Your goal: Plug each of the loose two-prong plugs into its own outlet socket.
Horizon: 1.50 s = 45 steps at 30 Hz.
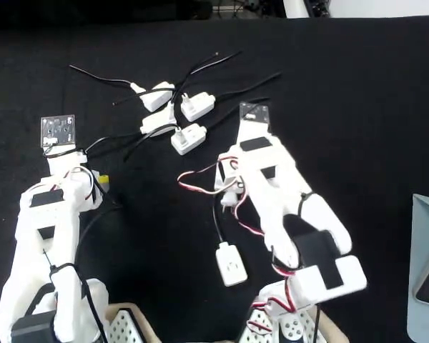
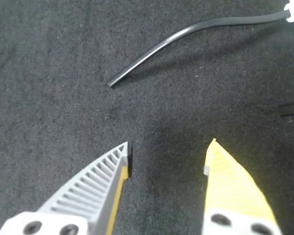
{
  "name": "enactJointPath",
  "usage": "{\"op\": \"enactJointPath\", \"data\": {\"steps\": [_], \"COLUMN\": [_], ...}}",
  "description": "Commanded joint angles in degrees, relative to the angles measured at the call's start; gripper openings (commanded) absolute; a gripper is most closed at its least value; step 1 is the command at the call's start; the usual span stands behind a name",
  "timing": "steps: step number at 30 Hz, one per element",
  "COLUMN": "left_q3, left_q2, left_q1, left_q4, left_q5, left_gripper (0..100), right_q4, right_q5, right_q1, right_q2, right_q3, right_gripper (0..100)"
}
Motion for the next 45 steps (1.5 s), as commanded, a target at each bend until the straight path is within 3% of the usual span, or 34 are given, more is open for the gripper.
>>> {"op": "enactJointPath", "data": {"steps": [1,7,10,15,31,38,45], "left_q3": [-0.3,-0.3,-0.3,-0.3,-0.3,-0.3,-0.3], "left_q2": [-1.1,-1.1,-1.1,-1.1,-1.1,-1.1,-1.1], "left_q1": [-0.3,-0.3,-0.3,-0.3,-0.3,-0.3,-0.3], "left_q4": [-1.2,-1.2,-1.2,-1.2,-1.2,-1.2,-1.2], "left_q5": [-0.6,-0.6,-0.6,-0.6,-0.6,-0.6,-0.6], "left_gripper": [25,25,25,25,25,25,25], "right_q4": [0.4,2.2,3.0,4.9,6.4,6.5,9.8], "right_q5": [5.0,17.7,20.6,20.7,20.6,21.1,20.5], "right_q1": [2.1,9.2,11.1,12.3,12.4,16.4,11.8], "right_q2": [-5.1,-7.3,-7.3,-7.4,-7.3,-7.3,-7.8], "right_q3": [-1.2,-1.4,-1.3,-1.3,1.0,1.1,0.7], "right_gripper": [1.2,1.5,2.5,14.1,11.3,11.3,11.3]}}
